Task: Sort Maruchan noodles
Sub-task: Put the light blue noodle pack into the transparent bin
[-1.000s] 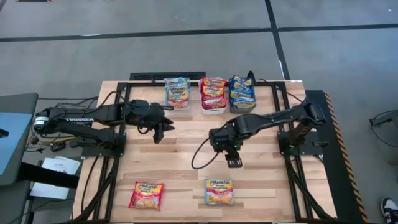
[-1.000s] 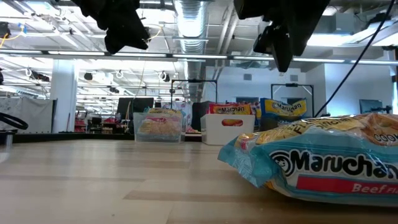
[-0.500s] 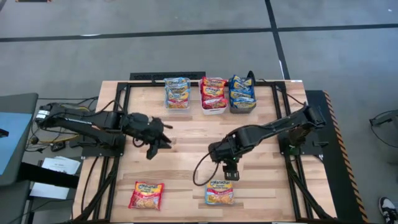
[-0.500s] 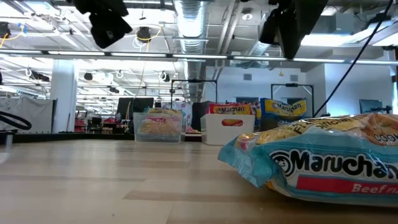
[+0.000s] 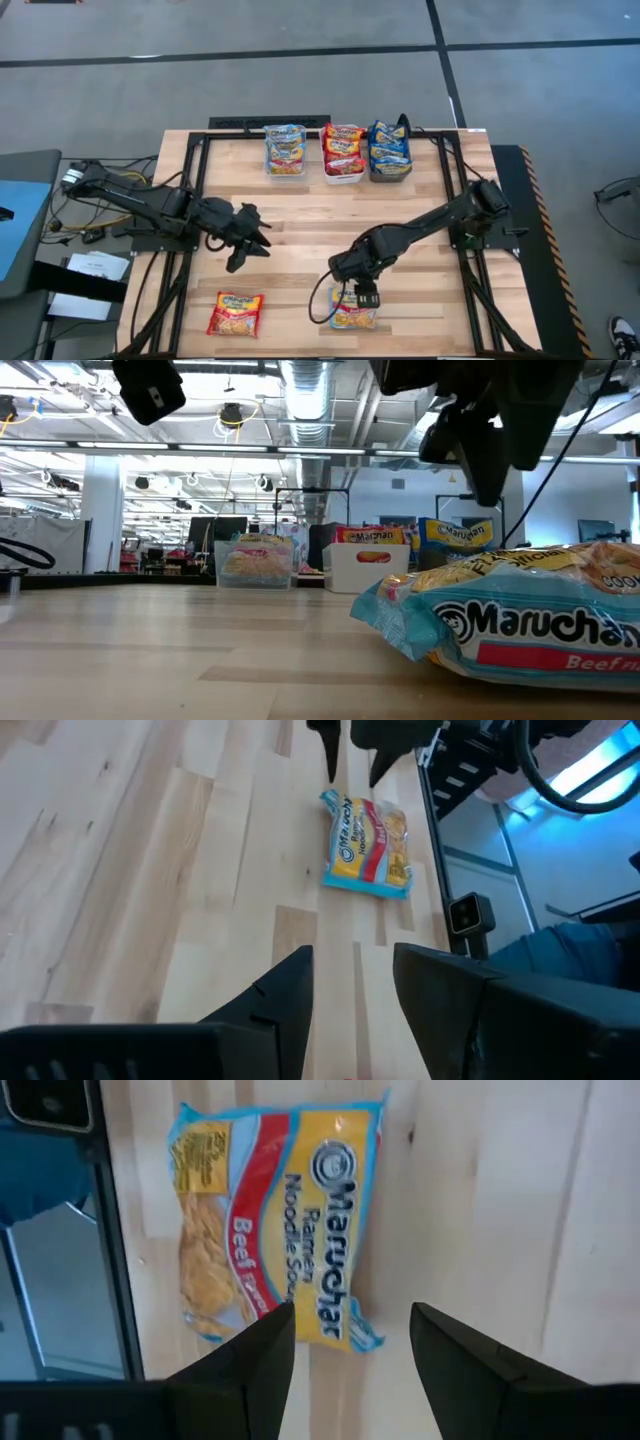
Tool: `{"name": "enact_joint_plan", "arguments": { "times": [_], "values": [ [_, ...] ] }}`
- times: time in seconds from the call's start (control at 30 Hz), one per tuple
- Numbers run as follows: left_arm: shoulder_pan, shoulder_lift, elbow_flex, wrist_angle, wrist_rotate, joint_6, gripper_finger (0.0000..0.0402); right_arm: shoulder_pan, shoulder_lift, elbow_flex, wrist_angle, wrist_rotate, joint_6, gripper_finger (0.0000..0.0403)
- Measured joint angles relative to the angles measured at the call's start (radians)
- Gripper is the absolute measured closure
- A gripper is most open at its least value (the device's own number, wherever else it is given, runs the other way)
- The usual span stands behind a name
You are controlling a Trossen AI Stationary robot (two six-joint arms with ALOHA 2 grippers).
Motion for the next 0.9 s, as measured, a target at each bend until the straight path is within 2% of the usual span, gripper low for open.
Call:
{"name": "enact_joint_plan", "arguments": {
  "times": [0.73, 0.9],
  "values": [
    [-0.046, 0.000, 0.000, 0.001, -0.037, -0.044, 0.0274, 0.019, 0.183, 0.004, 0.094, -0.047, 0.021, 0.0182],
    [-0.046, 0.000, 0.000, -0.003, -0.044, -0.042, 0.0274, 0.018, 0.201, 0.006, 0.090, -0.064, 0.044, 0.0207]
  ]
}}
